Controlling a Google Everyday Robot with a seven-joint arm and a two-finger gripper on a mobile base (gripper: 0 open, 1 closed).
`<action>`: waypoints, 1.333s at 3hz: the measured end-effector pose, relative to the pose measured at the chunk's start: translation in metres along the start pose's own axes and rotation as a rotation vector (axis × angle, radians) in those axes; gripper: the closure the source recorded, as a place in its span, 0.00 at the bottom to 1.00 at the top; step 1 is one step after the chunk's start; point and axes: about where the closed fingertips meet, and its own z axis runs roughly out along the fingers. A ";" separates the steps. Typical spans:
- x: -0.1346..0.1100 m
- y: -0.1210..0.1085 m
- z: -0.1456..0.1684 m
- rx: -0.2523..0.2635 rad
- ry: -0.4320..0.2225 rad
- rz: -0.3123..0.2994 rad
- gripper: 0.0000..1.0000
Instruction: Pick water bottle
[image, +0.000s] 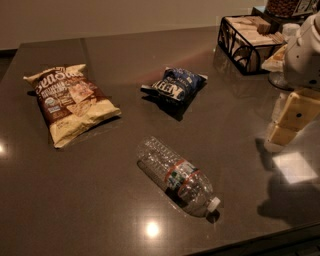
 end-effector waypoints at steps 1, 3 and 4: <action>-0.012 0.021 0.005 -0.031 -0.052 0.034 0.00; -0.046 0.066 0.043 -0.119 -0.125 0.146 0.00; -0.062 0.081 0.063 -0.147 -0.161 0.223 0.00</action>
Offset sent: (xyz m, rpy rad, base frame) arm -0.0501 0.0711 -0.0516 0.1896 0.1361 -0.0676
